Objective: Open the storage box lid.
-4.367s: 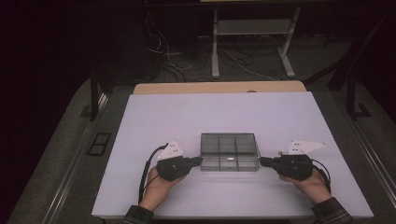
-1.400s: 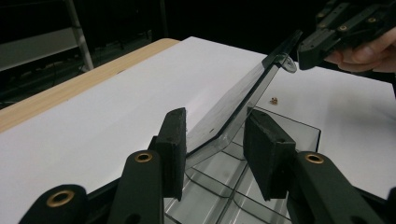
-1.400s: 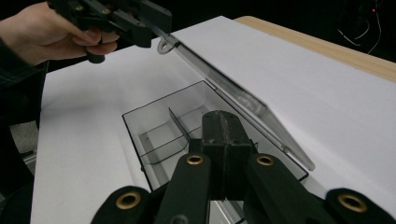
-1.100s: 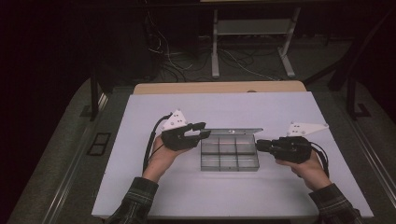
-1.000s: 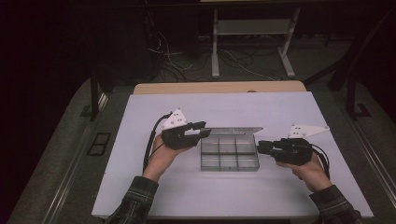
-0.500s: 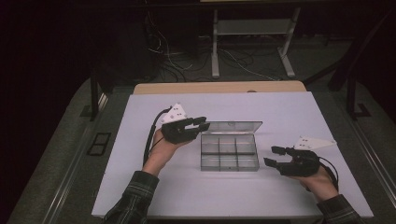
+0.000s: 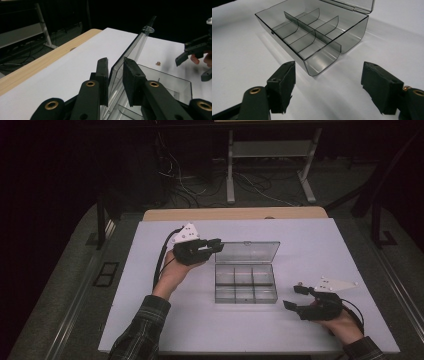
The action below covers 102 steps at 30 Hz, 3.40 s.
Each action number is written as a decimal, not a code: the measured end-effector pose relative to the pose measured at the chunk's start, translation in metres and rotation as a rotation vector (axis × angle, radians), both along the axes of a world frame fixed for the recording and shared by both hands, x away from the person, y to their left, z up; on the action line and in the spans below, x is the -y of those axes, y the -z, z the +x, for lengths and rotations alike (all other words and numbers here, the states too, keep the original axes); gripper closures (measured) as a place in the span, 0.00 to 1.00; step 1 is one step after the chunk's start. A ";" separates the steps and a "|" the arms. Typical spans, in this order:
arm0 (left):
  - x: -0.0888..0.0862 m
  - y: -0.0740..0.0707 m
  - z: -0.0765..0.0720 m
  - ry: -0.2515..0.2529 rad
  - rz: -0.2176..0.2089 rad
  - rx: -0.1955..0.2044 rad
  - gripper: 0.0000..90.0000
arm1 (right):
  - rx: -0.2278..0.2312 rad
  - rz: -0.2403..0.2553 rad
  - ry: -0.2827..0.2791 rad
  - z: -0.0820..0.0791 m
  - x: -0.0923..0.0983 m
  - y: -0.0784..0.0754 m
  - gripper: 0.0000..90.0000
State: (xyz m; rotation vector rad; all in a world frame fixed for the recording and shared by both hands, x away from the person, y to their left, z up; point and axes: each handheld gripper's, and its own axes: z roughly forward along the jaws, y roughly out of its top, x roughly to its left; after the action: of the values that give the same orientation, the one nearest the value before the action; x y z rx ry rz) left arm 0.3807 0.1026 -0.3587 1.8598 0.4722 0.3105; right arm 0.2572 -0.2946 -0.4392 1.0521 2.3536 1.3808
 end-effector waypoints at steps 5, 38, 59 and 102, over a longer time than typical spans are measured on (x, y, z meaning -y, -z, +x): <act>0.000 -0.001 0.011 0.000 0.000 -0.012 0.83 | -0.010 -0.010 0.001 0.000 -0.003 0.004 0.30; 0.007 0.002 0.049 -0.055 0.019 -0.027 0.78 | 0.001 -0.007 0.004 0.001 0.000 0.005 0.30; 0.010 0.008 0.070 -0.083 0.006 -0.059 0.76 | 0.005 -0.002 0.011 0.001 0.002 0.004 0.30; 0.025 0.045 0.098 -0.146 0.078 -0.109 0.51 | 0.015 -0.001 0.018 0.001 0.003 0.003 0.30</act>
State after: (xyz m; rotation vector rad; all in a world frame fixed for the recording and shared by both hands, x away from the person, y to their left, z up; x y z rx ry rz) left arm 0.4785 0.0776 -0.4040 1.9284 0.6807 0.3308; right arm 0.2586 -0.2976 -0.4422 1.0565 2.3288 1.3761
